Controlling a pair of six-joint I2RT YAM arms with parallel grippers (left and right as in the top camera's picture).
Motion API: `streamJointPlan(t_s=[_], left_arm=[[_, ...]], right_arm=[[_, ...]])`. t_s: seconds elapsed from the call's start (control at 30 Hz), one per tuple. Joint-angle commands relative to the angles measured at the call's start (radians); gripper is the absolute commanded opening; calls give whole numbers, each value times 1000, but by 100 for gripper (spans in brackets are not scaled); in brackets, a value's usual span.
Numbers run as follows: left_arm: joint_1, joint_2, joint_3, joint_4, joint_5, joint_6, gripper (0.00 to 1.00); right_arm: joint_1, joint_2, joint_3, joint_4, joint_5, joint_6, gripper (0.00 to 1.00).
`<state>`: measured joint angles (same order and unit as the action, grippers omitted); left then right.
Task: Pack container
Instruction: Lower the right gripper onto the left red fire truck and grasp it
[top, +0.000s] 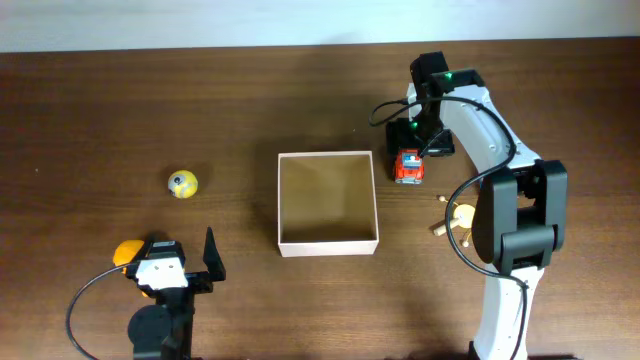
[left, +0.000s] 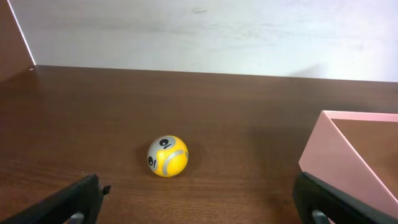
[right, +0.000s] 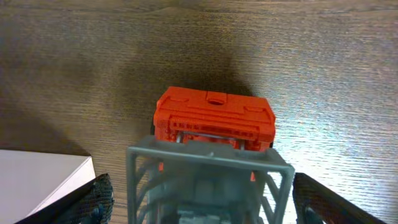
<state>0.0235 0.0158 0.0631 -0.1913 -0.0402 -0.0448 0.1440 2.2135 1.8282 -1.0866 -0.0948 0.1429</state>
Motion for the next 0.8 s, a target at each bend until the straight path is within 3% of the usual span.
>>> streamJointPlan(t_s=[0.0,0.2,0.77], left_arm=[[-3,-5,-8,4,11,19,99],[-3,-5,-8,4,11,19,99],[-3,-5,-8,4,11,19,99]], right_arm=[[0,5,-6,4,2,23,83],[0,5,-6,4,2,23,79],[-1,5,-54,10,107,-62,80]])
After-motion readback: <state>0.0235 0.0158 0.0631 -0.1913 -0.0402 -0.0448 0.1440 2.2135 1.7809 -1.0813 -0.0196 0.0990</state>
